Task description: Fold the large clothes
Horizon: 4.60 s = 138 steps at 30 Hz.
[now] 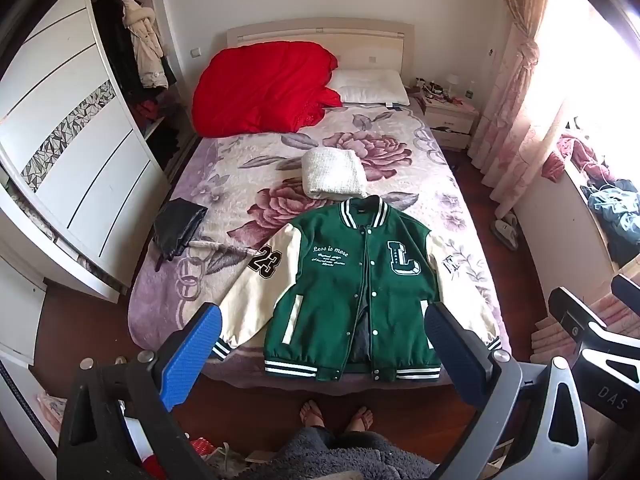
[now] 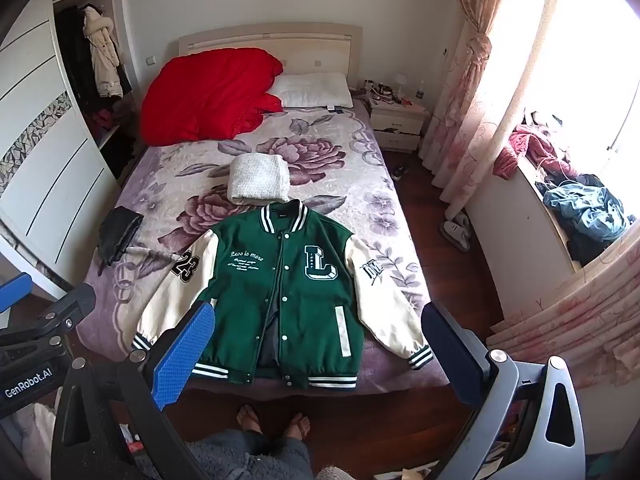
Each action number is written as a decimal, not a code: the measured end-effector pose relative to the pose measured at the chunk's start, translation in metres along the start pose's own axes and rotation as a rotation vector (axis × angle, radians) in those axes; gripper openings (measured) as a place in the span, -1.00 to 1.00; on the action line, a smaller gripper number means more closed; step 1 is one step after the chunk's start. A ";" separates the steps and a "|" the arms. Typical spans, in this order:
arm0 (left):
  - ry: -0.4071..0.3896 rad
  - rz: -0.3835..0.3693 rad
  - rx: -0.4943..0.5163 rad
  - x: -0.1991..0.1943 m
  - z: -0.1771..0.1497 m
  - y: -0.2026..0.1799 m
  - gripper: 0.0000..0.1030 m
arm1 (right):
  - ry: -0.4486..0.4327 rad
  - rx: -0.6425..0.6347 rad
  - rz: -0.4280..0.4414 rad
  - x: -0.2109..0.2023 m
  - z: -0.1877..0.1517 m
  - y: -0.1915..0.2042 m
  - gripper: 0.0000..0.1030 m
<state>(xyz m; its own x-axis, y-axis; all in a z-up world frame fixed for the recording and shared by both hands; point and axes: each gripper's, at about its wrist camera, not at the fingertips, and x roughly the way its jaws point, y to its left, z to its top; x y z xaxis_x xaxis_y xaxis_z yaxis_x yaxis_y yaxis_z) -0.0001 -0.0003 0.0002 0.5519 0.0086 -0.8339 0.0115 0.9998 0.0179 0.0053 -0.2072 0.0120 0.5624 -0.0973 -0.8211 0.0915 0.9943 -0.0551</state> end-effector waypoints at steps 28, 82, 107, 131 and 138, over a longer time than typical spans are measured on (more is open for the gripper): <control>-0.014 -0.017 -0.008 -0.013 0.013 -0.003 1.00 | -0.007 -0.003 -0.001 -0.008 0.001 0.001 1.00; -0.068 -0.033 -0.029 -0.027 0.020 0.005 1.00 | -0.047 -0.006 -0.001 -0.042 0.039 0.002 1.00; -0.129 0.055 -0.035 0.033 0.026 0.009 1.00 | -0.010 0.087 0.012 0.001 0.039 0.001 1.00; 0.312 0.171 0.110 0.467 -0.073 -0.112 1.00 | 0.489 1.218 -0.085 0.479 -0.293 -0.341 0.33; 0.404 0.179 0.157 0.547 -0.100 -0.166 1.00 | 0.364 1.555 0.213 0.599 -0.373 -0.338 0.41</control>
<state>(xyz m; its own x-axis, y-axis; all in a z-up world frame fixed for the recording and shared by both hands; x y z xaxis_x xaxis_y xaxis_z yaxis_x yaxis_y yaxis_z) 0.2171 -0.1601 -0.5141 0.1885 0.2186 -0.9574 0.0889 0.9671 0.2383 0.0048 -0.5853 -0.6727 0.4787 0.2703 -0.8353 0.8725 -0.0403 0.4870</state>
